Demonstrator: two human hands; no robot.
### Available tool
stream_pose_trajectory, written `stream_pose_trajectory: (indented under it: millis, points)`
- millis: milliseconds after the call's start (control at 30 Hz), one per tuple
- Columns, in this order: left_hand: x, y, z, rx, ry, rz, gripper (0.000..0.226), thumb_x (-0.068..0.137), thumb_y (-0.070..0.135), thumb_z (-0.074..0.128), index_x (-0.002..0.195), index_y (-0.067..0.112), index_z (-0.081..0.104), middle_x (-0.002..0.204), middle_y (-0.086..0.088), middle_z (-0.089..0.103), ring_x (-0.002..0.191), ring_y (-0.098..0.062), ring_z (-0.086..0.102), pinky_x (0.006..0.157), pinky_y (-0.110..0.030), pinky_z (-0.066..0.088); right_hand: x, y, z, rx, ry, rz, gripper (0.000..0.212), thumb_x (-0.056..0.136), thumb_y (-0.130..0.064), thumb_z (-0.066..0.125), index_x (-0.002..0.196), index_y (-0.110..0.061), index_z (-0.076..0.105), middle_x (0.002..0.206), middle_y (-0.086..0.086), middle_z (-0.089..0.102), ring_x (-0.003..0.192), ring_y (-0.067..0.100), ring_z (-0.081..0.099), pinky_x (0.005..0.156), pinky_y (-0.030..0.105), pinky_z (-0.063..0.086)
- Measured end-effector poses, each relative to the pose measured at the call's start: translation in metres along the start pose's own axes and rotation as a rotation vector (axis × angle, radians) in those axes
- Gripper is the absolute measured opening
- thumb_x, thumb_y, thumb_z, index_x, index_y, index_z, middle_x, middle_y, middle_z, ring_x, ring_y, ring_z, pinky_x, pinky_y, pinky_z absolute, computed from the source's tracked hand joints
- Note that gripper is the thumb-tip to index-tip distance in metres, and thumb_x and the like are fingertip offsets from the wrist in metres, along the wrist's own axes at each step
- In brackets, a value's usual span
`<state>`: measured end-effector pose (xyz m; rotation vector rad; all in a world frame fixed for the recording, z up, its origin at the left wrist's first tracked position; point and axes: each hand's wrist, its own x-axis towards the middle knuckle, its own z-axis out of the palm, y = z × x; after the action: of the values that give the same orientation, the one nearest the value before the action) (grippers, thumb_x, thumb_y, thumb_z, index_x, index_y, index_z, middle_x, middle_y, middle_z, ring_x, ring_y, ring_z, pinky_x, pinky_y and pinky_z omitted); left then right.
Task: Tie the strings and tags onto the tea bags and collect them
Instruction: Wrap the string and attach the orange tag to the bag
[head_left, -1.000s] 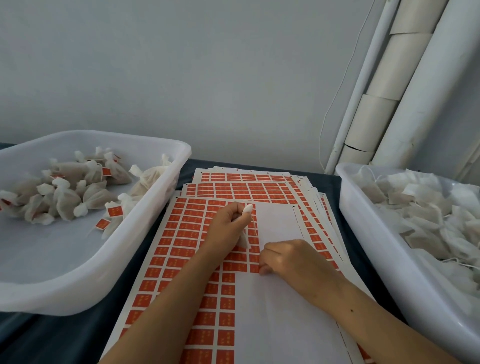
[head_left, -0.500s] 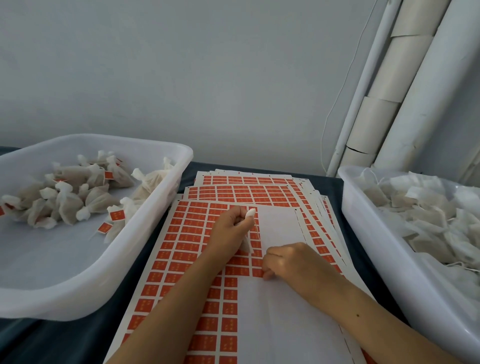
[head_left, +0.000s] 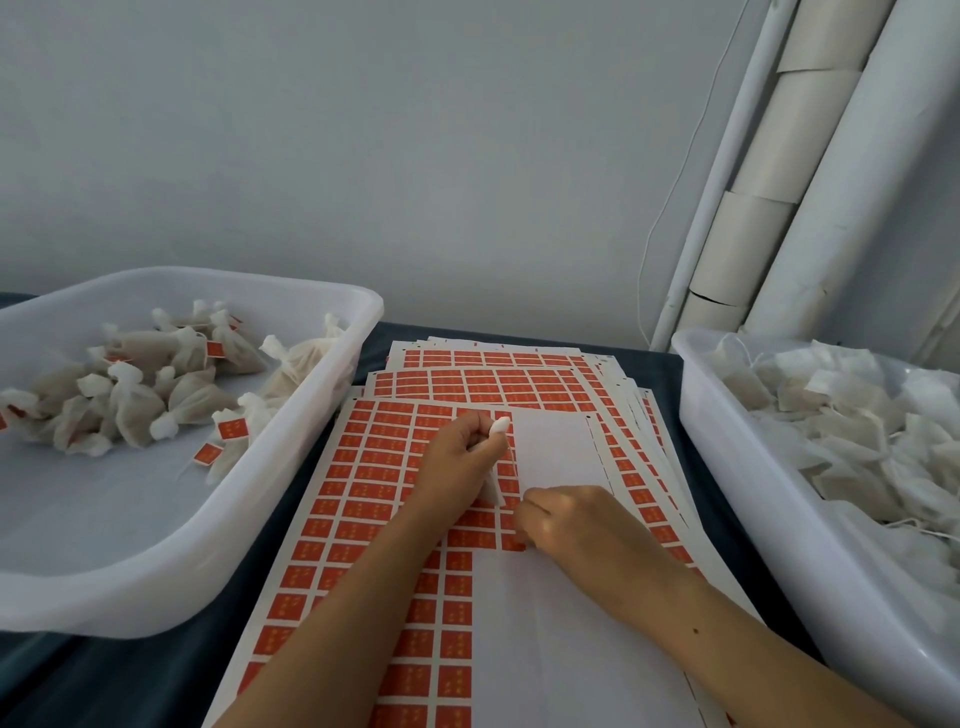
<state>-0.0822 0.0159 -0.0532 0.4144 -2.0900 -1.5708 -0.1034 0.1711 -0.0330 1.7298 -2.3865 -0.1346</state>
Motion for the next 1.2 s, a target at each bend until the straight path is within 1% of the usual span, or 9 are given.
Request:
stream_pose_trajectory:
  millis: [133, 267, 367, 467, 767, 867, 1000, 1100, 1200]
  points:
    - [0.0, -0.001, -0.001, -0.007, -0.014, -0.004, 0.019, 0.095, 0.025, 0.051, 0.079, 0.017, 0.057, 0.086, -0.009, 0.066, 0.077, -0.025, 0.063, 0.065, -0.018, 0.05, 0.0, 0.006, 0.001, 0.118, 0.021, -0.004, 0.034, 0.093, -0.028, 0.053, 0.124, -0.015, 0.058, 0.122, 0.0, 0.062, 0.105, 0.015, 0.063, 0.1, 0.017, 0.032]
    - [0.001, 0.001, -0.002, 0.007, -0.024, 0.01, 0.022, 0.095, 0.027, 0.051, 0.075, 0.021, 0.053, 0.072, 0.0, 0.058, 0.064, -0.01, 0.054, 0.057, -0.009, 0.045, -0.004, 0.013, -0.002, 0.254, 0.023, -0.035, 0.034, 0.092, -0.029, 0.053, 0.124, -0.021, 0.058, 0.125, -0.006, 0.06, 0.111, 0.008, 0.058, 0.095, 0.003, 0.014]
    - [0.001, 0.001, -0.002, 0.019, -0.026, 0.019, 0.023, 0.095, 0.026, 0.051, 0.073, 0.021, 0.052, 0.069, 0.003, 0.056, 0.061, -0.008, 0.051, 0.058, -0.012, 0.045, -0.005, 0.011, -0.001, 0.217, 0.023, -0.074, 0.033, 0.092, -0.028, 0.053, 0.124, -0.021, 0.057, 0.124, -0.005, 0.059, 0.109, 0.009, 0.058, 0.097, 0.005, 0.021]
    - [0.001, 0.0, -0.002, 0.02, -0.026, 0.015, 0.021, 0.095, 0.026, 0.052, 0.075, 0.019, 0.053, 0.07, 0.003, 0.056, 0.062, -0.009, 0.051, 0.059, -0.013, 0.045, -0.004, 0.008, -0.003, 0.119, -0.021, -0.111, 0.034, 0.095, -0.023, 0.051, 0.128, -0.018, 0.051, 0.125, -0.001, 0.057, 0.107, 0.013, 0.059, 0.101, 0.02, 0.04]
    - [0.002, -0.001, -0.002, 0.025, -0.034, 0.034, 0.024, 0.095, 0.026, 0.051, 0.072, 0.022, 0.052, 0.067, 0.005, 0.055, 0.061, -0.007, 0.05, 0.058, -0.011, 0.042, 0.004, -0.001, -0.012, -0.147, -0.048, -0.238, 0.035, 0.089, -0.013, 0.061, 0.123, -0.008, 0.054, 0.112, 0.008, 0.065, 0.089, 0.02, 0.066, 0.083, 0.029, 0.052]
    - [0.002, -0.002, -0.002, 0.024, -0.034, 0.023, 0.023, 0.095, 0.027, 0.052, 0.073, 0.021, 0.053, 0.068, 0.006, 0.055, 0.062, -0.008, 0.051, 0.059, -0.012, 0.043, 0.001, -0.001, -0.013, -0.114, -0.038, -0.237, 0.034, 0.077, -0.017, 0.076, 0.109, -0.012, 0.065, 0.097, 0.002, 0.07, 0.074, 0.013, 0.068, 0.072, 0.023, 0.055]
    - [0.003, -0.002, -0.002, 0.01, -0.03, 0.006, 0.021, 0.095, 0.026, 0.052, 0.075, 0.02, 0.055, 0.071, 0.003, 0.057, 0.064, -0.009, 0.053, 0.058, -0.012, 0.044, 0.001, 0.002, -0.006, -0.017, 0.141, -0.162, 0.034, 0.054, -0.025, 0.09, 0.082, -0.018, 0.072, 0.07, -0.007, 0.07, 0.05, 0.007, 0.063, 0.054, 0.015, 0.055]
    - [0.002, -0.001, -0.002, -0.018, -0.028, -0.002, 0.02, 0.095, 0.027, 0.051, 0.081, 0.016, 0.059, 0.081, -0.004, 0.064, 0.071, -0.017, 0.061, 0.064, -0.018, 0.052, 0.004, 0.003, -0.005, 0.165, 0.191, -0.057, 0.02, 0.066, -0.022, 0.082, 0.079, -0.016, 0.068, 0.069, -0.005, 0.07, 0.049, 0.01, 0.063, 0.056, 0.007, 0.049]
    - [0.0, 0.001, -0.002, -0.057, -0.025, 0.0, 0.025, 0.096, 0.028, 0.05, 0.091, 0.007, 0.062, 0.093, -0.015, 0.067, 0.086, -0.031, 0.064, 0.078, -0.038, 0.056, 0.008, 0.003, -0.002, 0.328, 0.156, 0.089, 0.011, 0.089, -0.028, 0.06, 0.097, -0.02, 0.061, 0.087, -0.006, 0.069, 0.066, 0.009, 0.063, 0.068, -0.002, 0.036]
